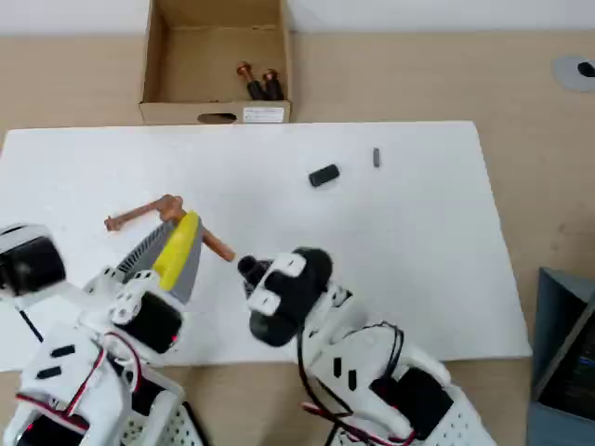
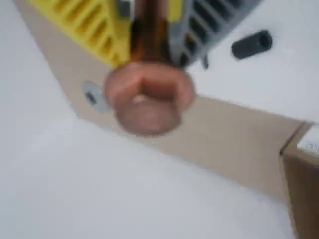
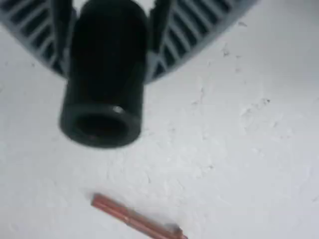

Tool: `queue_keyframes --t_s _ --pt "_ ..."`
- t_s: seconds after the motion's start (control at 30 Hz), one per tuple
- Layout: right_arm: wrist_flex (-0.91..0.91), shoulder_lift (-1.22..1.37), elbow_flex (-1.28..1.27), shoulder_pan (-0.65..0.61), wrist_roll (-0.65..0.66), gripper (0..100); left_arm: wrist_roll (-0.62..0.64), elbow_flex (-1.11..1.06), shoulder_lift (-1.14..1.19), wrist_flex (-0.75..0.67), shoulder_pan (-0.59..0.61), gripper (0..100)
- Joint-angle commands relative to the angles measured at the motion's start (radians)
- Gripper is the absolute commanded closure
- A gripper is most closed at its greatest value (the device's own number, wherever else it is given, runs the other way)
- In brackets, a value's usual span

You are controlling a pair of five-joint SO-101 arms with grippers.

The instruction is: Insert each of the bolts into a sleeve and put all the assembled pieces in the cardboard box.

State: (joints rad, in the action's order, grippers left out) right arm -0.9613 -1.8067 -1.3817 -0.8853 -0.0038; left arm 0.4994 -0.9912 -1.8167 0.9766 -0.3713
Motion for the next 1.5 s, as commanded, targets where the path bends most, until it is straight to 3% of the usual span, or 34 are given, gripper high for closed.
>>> queue_keyframes --t_s 0.0,0.4,0.73,1.0,1.47 --pt "0.052 -0.105 0.007 -0.018 0.049 98.9 -0.002 -0.018 -0.002 -0.02 -0.012 100" --pt "0.058 -0.105 0.039 -0.013 0.086 98.9 -0.002 -0.08 -0.002 -0.018 -0.043 100" --pt "0.06 -0.105 0.041 -0.013 0.087 98.9 -0.008 -0.072 -0.002 0.106 -0.109 100" --pt "0.06 -0.105 0.036 -0.013 0.089 98.9 -0.164 -0.071 -0.002 0.107 -0.161 100" --pt "0.06 -0.105 0.036 -0.012 0.089 98.9 -0.313 -0.114 -0.002 0.164 -0.195 100"
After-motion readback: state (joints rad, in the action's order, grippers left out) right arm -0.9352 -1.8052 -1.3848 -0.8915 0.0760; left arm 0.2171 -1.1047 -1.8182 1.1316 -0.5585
